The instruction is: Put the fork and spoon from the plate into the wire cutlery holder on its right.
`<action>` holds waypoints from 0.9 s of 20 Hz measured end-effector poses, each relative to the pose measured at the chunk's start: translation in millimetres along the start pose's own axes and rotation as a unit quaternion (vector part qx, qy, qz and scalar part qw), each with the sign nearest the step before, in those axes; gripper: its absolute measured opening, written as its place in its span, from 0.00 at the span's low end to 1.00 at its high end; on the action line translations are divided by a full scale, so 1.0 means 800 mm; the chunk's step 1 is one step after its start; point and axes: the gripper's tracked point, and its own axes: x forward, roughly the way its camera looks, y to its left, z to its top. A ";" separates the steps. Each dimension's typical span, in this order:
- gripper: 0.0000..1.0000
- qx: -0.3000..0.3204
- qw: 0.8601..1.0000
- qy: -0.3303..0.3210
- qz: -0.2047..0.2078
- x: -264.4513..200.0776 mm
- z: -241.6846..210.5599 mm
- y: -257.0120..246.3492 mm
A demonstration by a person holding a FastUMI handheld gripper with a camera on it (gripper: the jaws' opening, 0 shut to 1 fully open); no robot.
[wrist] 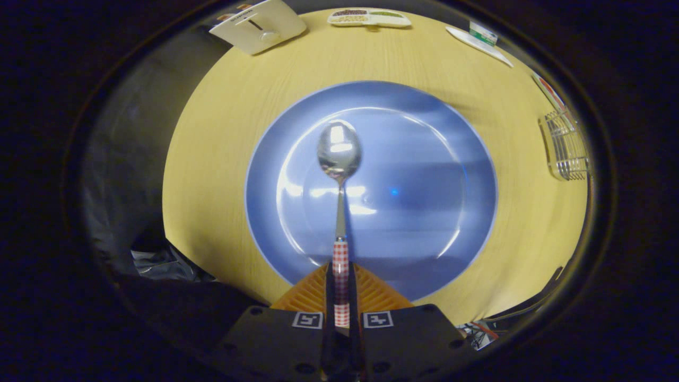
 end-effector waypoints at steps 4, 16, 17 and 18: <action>0.06 0.008 1.000 -0.001 0.007 -0.005 0.013 -0.003; 0.06 0.072 0.995 -0.033 0.053 -0.146 0.005 -0.039; 0.06 0.081 0.995 -0.035 0.051 -0.163 0.006 -0.052; 0.06 0.086 0.995 -0.036 0.046 -0.176 0.007 -0.066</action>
